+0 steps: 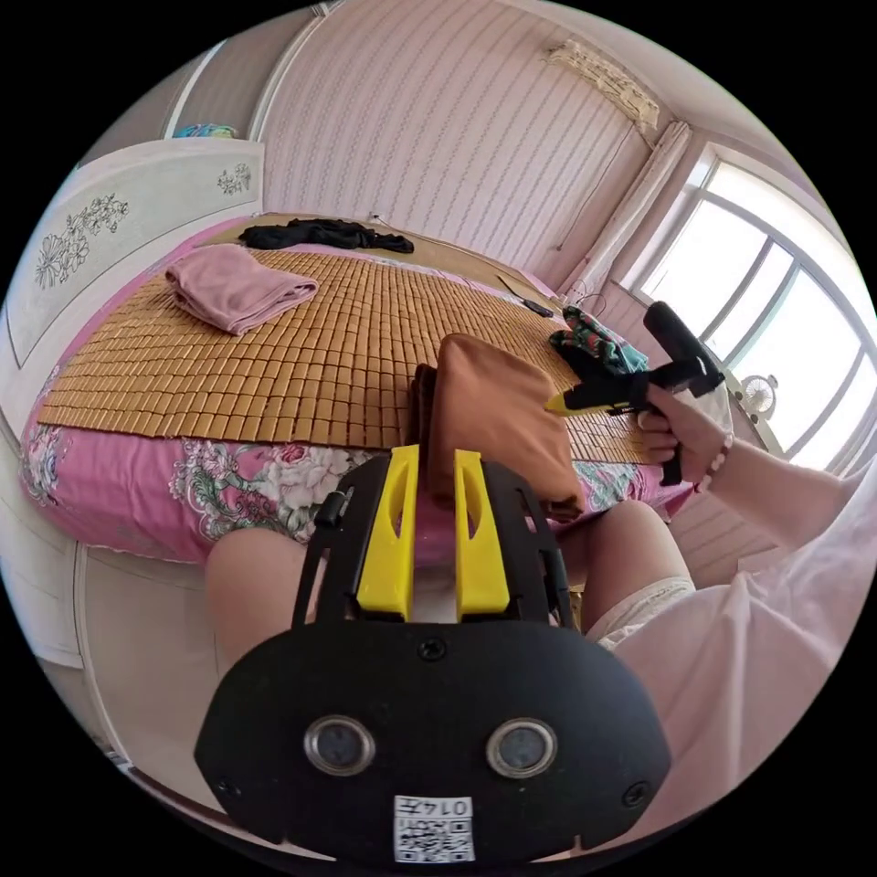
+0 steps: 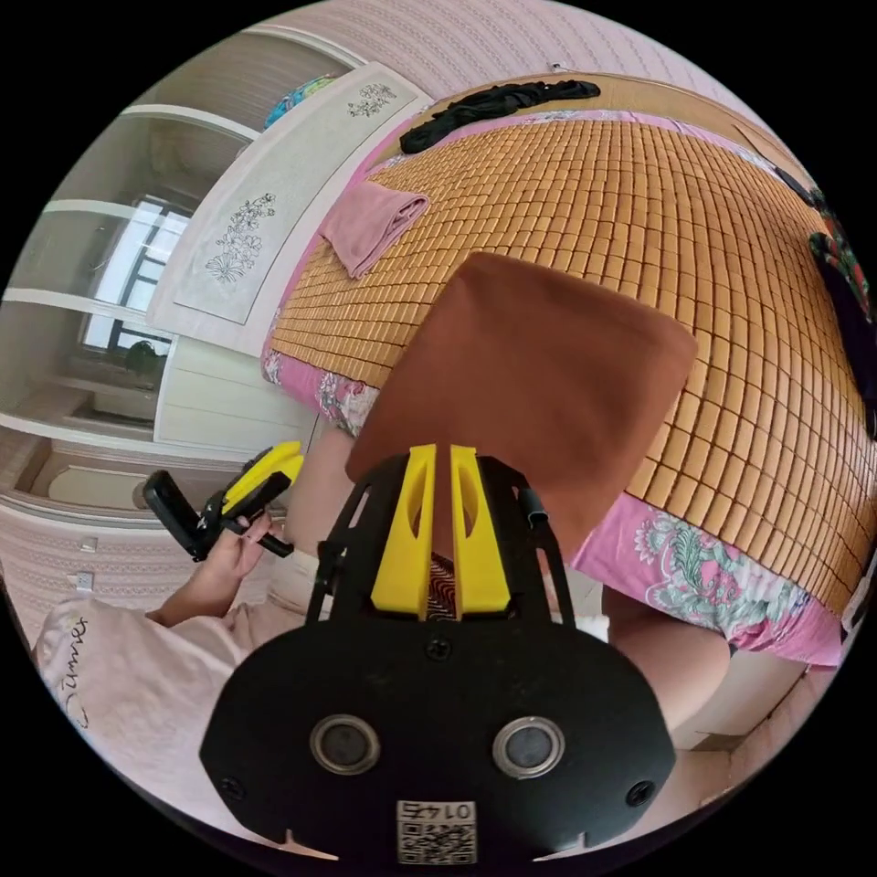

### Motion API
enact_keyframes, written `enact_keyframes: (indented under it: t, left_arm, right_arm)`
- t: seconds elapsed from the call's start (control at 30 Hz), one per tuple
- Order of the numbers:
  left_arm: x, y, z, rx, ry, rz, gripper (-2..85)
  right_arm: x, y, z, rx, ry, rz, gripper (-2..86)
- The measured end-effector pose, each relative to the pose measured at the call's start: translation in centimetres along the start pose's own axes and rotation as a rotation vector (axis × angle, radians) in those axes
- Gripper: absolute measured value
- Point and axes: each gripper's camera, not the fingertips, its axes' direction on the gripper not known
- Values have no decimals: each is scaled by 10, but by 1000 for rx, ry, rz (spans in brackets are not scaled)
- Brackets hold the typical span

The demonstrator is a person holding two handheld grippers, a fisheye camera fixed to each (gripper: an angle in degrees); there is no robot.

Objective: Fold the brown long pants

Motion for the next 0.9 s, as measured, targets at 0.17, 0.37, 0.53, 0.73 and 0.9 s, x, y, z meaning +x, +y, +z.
enact_keyframes:
  t: [0.17, 0.37, 0.53, 0.73, 0.9]
  left_arm:
    - [31, -46, 51, -86, 49, 103, 81]
    - [38, -81, 79, -229, -30, 153, 86]
    - [4, -120, 57, -108, 24, 80, 146]
    - [-30, -162, 107, -247, 176, 62, 201]
    - [-33, -183, 143, -381, 274, 21, 217]
  right_arm:
    - [31, 58, 21, -118, 17, 90, 11]
    - [57, 68, -18, -2, -105, 117, 64]
    - [100, 63, -56, 246, -132, 228, 132]
    - [151, 48, -39, 269, -371, 373, 159]
    - [154, 41, -7, 167, -537, 358, 139]
